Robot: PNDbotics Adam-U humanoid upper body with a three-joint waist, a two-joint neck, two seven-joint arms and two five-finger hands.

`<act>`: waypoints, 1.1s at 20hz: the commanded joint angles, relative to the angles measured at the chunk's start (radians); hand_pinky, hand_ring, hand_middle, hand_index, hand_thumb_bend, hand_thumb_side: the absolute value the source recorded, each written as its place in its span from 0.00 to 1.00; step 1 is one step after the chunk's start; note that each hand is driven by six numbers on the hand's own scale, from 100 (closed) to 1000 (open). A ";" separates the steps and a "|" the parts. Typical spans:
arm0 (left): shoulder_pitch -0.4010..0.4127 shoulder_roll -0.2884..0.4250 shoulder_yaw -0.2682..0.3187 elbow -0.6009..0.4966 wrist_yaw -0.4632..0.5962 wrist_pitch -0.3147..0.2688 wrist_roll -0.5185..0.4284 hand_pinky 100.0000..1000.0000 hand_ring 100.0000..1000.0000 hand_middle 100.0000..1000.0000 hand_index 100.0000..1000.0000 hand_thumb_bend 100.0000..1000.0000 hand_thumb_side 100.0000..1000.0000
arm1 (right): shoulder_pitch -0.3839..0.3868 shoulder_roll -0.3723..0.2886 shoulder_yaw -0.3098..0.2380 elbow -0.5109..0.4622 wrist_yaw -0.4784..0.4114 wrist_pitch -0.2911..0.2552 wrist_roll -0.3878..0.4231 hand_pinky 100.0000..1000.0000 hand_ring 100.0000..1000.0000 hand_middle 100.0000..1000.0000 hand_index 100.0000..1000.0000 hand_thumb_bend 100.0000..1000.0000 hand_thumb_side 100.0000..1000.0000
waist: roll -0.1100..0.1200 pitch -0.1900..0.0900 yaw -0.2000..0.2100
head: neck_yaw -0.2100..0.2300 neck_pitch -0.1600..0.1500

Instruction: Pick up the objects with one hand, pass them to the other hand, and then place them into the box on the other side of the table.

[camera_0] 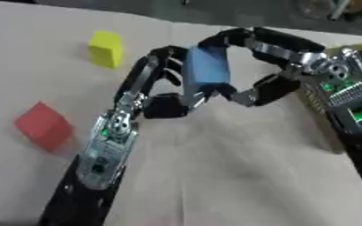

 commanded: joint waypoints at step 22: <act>0.005 0.016 -0.037 -0.058 -0.057 -0.114 -0.043 0.49 0.55 0.34 0.48 0.00 0.08 | 0.000 -0.016 -0.016 0.001 -0.134 0.098 0.086 1.00 0.78 0.78 0.95 0.00 0.15 | -0.005 -0.018 0.001 | -0.014 -0.016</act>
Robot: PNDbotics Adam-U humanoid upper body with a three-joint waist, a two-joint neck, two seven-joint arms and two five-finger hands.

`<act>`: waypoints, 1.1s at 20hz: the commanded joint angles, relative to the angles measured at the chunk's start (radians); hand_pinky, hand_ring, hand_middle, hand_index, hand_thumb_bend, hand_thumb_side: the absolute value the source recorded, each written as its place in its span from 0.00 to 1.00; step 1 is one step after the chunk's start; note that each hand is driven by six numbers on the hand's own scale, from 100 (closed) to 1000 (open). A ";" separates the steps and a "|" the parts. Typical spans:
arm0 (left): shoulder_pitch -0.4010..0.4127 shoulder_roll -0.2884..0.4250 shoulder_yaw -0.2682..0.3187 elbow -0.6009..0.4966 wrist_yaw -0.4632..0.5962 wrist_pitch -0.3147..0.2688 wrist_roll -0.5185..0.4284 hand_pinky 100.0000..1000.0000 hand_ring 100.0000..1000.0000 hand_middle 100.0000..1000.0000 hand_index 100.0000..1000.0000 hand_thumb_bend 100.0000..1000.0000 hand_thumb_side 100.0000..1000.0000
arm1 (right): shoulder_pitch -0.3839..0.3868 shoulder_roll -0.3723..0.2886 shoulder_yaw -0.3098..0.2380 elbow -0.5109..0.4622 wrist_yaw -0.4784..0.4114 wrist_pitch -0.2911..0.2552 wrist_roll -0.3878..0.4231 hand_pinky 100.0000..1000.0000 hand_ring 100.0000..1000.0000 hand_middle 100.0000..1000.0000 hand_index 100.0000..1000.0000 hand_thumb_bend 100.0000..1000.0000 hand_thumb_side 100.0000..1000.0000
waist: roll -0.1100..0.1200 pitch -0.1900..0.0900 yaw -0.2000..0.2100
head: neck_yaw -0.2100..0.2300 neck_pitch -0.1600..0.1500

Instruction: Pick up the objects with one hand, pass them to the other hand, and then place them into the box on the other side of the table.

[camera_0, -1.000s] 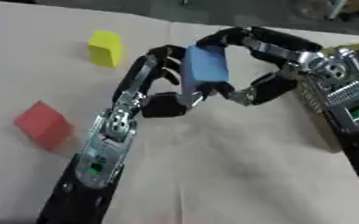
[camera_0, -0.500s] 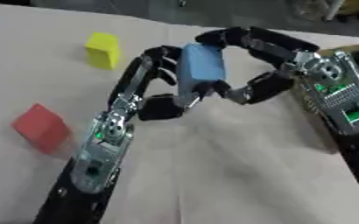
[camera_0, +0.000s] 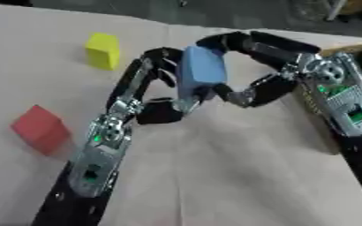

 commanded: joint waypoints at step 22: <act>-0.012 -0.013 -0.022 -0.030 -0.034 -0.023 -0.004 0.56 0.60 0.42 0.60 0.10 0.01 | -0.012 -0.025 -0.008 -0.026 -0.098 0.106 -0.020 0.80 0.47 0.46 0.69 0.00 0.01 | -0.003 -0.016 -0.002 | -0.006 -0.011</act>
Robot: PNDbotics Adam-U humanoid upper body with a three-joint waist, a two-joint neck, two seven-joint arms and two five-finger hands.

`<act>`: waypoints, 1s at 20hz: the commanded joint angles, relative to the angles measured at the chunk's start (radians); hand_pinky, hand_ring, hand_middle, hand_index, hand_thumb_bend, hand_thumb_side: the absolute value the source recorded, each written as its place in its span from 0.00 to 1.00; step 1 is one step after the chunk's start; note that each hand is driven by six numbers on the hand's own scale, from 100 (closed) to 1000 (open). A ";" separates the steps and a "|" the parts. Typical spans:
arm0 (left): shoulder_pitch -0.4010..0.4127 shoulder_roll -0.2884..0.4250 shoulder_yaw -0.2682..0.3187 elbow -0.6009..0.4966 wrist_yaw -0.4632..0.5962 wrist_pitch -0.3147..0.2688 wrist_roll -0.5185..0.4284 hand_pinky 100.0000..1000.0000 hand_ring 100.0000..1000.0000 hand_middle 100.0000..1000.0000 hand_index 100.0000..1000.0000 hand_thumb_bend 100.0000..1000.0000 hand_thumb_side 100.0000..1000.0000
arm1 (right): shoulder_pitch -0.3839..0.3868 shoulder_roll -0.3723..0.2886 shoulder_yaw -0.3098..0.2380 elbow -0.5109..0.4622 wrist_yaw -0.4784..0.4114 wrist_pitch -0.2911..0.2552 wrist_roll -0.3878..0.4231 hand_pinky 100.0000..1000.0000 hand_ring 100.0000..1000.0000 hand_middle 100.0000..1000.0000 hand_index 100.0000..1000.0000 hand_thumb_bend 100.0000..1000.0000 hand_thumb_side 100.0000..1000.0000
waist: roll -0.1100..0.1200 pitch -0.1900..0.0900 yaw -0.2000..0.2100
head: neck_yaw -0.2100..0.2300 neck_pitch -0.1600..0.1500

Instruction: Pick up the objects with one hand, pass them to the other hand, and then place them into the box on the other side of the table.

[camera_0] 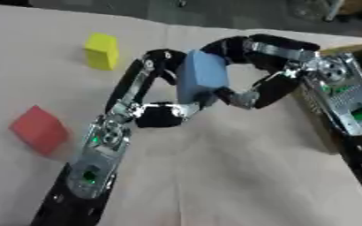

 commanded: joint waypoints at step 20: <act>-0.011 -0.011 -0.011 -0.026 -0.036 0.055 0.074 0.67 0.78 0.61 0.85 0.81 0.30 | -0.015 -0.021 -0.014 -0.023 0.007 0.009 -0.049 0.77 0.44 0.42 0.64 0.00 0.00 | -0.001 -0.017 -0.003 | -0.005 -0.012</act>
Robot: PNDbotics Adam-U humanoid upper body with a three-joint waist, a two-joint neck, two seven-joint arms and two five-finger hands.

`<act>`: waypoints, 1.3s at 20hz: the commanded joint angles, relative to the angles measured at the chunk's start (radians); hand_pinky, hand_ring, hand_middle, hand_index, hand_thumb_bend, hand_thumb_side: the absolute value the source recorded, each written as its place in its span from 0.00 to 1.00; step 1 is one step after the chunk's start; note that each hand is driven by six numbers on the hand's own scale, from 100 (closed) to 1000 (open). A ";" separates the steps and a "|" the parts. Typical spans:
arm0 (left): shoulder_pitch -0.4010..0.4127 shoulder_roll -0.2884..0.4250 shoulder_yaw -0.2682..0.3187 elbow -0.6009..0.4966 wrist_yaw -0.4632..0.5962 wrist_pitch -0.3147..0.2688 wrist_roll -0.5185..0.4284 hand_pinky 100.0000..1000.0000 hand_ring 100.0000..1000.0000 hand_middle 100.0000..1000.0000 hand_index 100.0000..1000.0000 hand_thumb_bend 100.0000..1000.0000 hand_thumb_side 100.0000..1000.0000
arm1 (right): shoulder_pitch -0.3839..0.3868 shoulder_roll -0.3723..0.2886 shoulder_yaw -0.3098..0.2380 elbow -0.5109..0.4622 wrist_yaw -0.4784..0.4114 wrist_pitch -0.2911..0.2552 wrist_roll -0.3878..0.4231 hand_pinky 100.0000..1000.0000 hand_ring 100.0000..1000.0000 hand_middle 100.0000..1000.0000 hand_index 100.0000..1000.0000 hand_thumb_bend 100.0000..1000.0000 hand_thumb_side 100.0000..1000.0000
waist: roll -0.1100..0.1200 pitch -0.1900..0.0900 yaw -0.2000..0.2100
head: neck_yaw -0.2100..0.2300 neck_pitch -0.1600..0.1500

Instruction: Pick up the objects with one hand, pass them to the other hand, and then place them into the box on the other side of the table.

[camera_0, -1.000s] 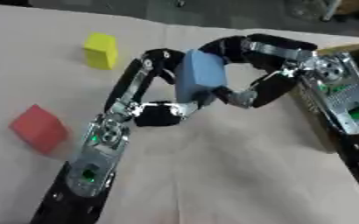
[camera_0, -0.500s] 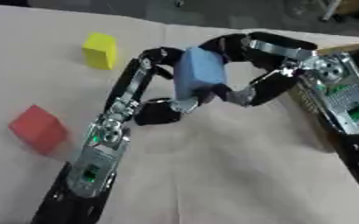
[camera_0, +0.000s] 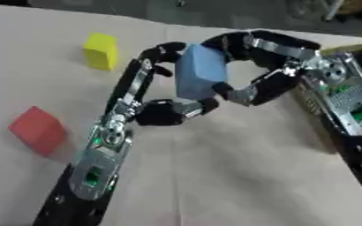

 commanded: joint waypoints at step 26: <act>0.075 0.264 0.185 -0.110 0.065 0.081 0.164 0.65 0.75 0.58 0.81 0.69 0.20 | 0.201 -0.191 -0.227 -0.233 -0.176 0.098 -0.253 0.77 0.44 0.41 0.63 0.00 0.00 | 0.025 -0.025 -0.017 | -0.099 -0.002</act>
